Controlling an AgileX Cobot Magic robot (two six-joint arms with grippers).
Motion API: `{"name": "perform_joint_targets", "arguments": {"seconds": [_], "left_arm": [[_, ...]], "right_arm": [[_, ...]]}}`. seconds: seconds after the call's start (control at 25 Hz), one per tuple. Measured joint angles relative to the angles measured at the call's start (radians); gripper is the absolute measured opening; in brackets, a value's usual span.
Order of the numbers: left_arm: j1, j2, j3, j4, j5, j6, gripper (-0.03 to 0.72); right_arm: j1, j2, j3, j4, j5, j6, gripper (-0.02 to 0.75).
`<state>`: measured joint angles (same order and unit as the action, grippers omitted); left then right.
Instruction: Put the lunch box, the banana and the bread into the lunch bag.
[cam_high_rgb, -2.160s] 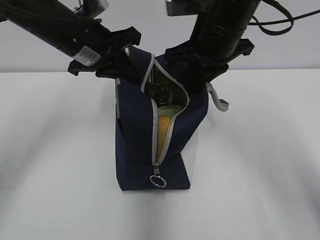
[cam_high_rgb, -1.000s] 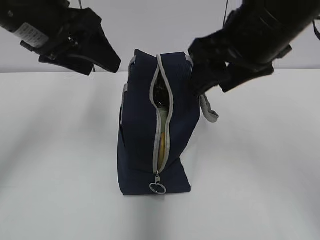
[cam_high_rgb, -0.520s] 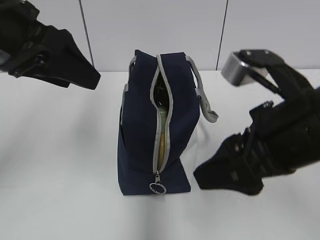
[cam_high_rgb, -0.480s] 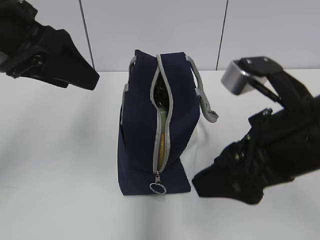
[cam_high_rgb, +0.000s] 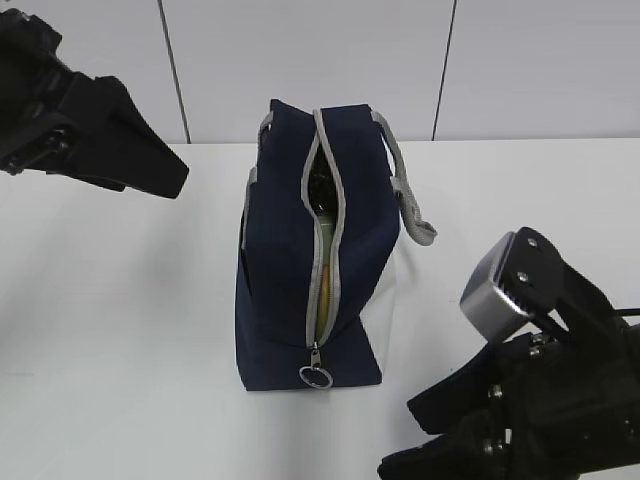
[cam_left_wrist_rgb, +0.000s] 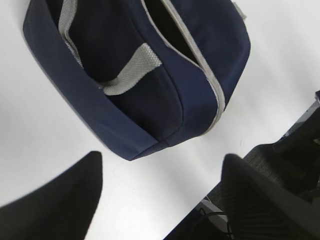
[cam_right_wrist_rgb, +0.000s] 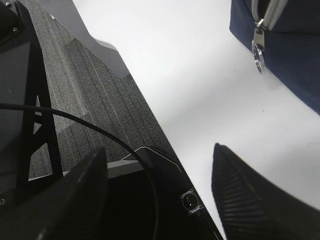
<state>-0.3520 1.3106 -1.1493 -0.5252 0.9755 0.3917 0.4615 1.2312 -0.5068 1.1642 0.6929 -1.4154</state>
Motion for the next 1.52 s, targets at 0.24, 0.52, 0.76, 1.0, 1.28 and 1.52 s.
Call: {"name": "perform_joint_targets", "arguments": {"seconds": [0.24,0.52,0.76,1.0,1.28,1.52], "left_arm": [[0.000,0.000,0.000,0.000,0.000,0.001,0.496],[0.000,0.000,0.000,0.004,0.000,0.008,0.496],[0.000,0.000,0.000,0.028,0.000,0.009,0.496],[0.000,0.000,0.000,0.043,0.000,0.009,0.484],[0.000,0.000,0.000,0.044,0.000,0.012,0.461],[0.000,0.000,0.000,0.045,0.000,0.012,0.455]], "right_arm": [[0.000,0.000,0.000,0.201,-0.011,-0.008,0.484],[0.000,0.000,0.000,0.501,-0.023,-0.008,0.485],[0.000,0.017,0.000,0.549,-0.069,-0.090,0.485],[0.000,0.159,0.000,0.494,-0.048,-0.439,0.485],[0.000,0.385,-0.012,0.539,0.034,-0.679,0.485],[0.000,0.529,-0.051,0.628,0.034,-0.876,0.409]]}}
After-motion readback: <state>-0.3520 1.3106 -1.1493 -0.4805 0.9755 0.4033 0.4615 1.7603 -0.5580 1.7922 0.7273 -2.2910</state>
